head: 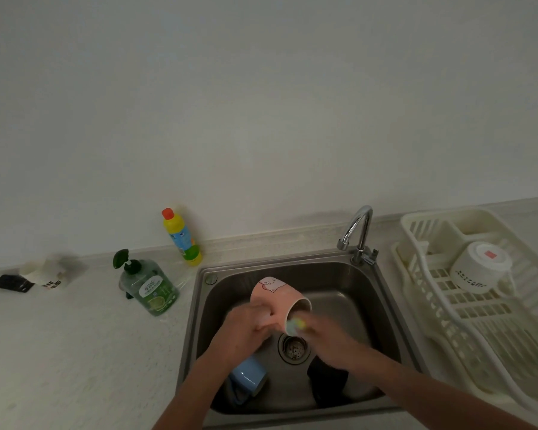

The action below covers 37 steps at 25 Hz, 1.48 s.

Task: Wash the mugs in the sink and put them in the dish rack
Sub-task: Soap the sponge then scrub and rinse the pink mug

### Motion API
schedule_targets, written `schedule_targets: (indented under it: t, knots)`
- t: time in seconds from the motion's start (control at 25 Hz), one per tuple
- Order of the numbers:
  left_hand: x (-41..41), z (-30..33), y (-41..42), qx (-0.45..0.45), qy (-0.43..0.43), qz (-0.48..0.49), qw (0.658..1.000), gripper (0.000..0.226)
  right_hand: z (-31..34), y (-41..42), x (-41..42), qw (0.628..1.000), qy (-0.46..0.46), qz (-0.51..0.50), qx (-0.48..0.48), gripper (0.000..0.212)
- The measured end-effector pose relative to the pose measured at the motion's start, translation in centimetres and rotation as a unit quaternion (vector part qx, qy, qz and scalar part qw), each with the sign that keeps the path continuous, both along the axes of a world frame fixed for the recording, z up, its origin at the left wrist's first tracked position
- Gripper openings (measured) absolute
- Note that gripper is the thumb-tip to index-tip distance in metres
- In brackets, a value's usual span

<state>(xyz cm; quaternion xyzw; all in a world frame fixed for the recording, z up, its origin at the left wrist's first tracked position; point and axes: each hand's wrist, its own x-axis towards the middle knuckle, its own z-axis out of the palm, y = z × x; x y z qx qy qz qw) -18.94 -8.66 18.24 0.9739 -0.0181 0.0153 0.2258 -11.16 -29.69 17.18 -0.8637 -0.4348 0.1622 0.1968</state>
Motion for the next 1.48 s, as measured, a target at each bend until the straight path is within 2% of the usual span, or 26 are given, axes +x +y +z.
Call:
schedule_targets:
  t: [0.04,0.08,0.12,0.24,0.28,0.32,0.36,0.4,0.48,0.52,0.56,0.6,0.64,0.72,0.76,0.84,0.92,1.0,1.08,1.12,1.16,1.2,1.24,1.28,1.36,1.48]
  knots:
    - [-0.1,-0.2,0.0,0.013,0.005,-0.003,1.000,0.005,-1.8,0.2,0.3,0.998,0.001,0.031,-0.062,0.041]
    - [-0.1,-0.4,-0.3,0.022,0.002,0.001,1.000,0.010,-3.1,1.2,1.1,0.993,-0.044,0.054,-0.097,0.052]
    - [-0.1,-0.6,-0.7,0.023,-0.001,0.003,1.000,0.015,-2.9,2.9,1.5,0.992,-0.051,0.050,-0.100,0.058]
    - [-0.1,-0.5,-1.7,0.030,-0.014,-0.001,0.999,0.021,-1.4,6.6,2.7,0.992,0.119,-0.034,-0.022,0.081]
    - [0.0,-0.6,-1.6,0.037,-0.022,-0.002,0.999,0.023,-1.6,6.4,2.0,0.986,0.159,-0.038,0.032,0.087]
    - [0.0,-0.5,-1.4,0.034,-0.019,0.002,0.999,0.021,-2.3,6.3,1.8,0.980,0.194,-0.015,0.039,0.089]
    - [0.0,-0.4,-1.2,0.026,-0.015,0.006,1.000,0.016,-2.4,5.9,1.3,0.967,0.250,-0.002,0.057,0.085]
    - [0.0,-0.3,-1.1,0.012,-0.008,0.010,1.000,0.011,-1.9,5.2,1.1,0.966,0.251,-0.014,0.066,0.074]
    - [-0.1,-0.1,-0.6,-0.006,0.000,0.018,1.000,0.009,-1.8,4.7,0.9,0.938,0.313,-0.082,0.128,0.046]
    - [-0.2,-0.2,-0.2,-0.007,0.008,0.027,1.000,0.012,-2.5,4.0,1.0,0.935,0.312,-0.109,0.131,0.038]
    - [-0.4,-0.2,0.2,-0.001,0.020,0.040,0.999,0.014,-3.4,4.1,0.8,0.958,0.242,-0.132,0.086,0.032]
    - [-0.5,-0.2,0.5,0.008,0.030,0.050,0.998,0.015,-2.5,3.7,0.5,0.984,0.150,-0.094,0.028,0.029]
    - [-0.6,-0.2,0.6,0.016,0.041,0.053,0.998,0.016,-1.2,3.9,0.2,0.979,0.188,-0.080,0.010,0.035]
    - [-0.5,-0.2,0.2,0.011,0.038,0.040,0.998,0.021,-0.1,6.2,-0.2,0.979,0.190,-0.074,-0.013,0.080]
    - [-0.5,-0.4,-0.2,0.008,0.029,0.027,0.999,0.022,-0.5,7.1,0.1,0.970,0.231,-0.069,0.009,0.090]
    - [-0.6,-0.1,-0.7,0.019,0.026,0.021,0.999,0.022,0.6,7.1,0.4,0.948,0.304,-0.076,0.062,0.086]
    - [-0.5,-0.2,-0.5,0.000,0.018,0.021,1.000,0.020,0.4,6.1,0.2,0.936,0.339,-0.063,0.069,0.071]
    - [-0.7,-0.4,-0.2,-0.017,0.017,0.011,1.000,0.014,1.8,5.7,-0.2,0.903,0.398,-0.098,0.125,0.051]
    - [-0.8,-0.3,0.1,-0.012,0.015,0.012,1.000,0.011,1.1,5.1,-0.7,0.846,0.471,-0.154,0.198,0.033]
    - [-0.8,-0.2,0.4,-0.017,0.010,0.017,1.000,0.011,0.6,5.3,-0.2,0.839,0.469,-0.174,0.212,0.029]
    - [-0.7,-0.2,0.6,-0.021,0.012,0.022,0.999,0.013,-0.1,5.3,0.4,0.876,0.417,-0.171,0.171,0.029]
    - [-0.7,0.0,0.6,-0.019,0.021,0.022,0.999,0.015,-0.2,4.6,0.5,0.934,0.302,-0.156,0.109,0.032]
    - [-0.7,0.1,0.5,-0.007,0.031,0.017,0.999,0.018,-0.1,4.7,-0.2,0.965,0.228,-0.116,0.052,0.041]
    - [-0.7,0.1,0.1,0.010,0.039,0.007,0.999,0.021,-0.6,5.9,-0.2,0.967,0.236,-0.079,0.045,0.056]
    - [-0.6,-0.1,-0.6,0.031,0.044,-0.009,0.998,0.024,-0.7,8.0,0.3,0.959,0.252,-0.125,0.017,0.081]
    - [-0.3,0.1,-0.9,0.048,0.035,-0.002,0.998,0.023,-0.4,8.3,0.4,0.967,0.229,-0.105,0.023,0.087]
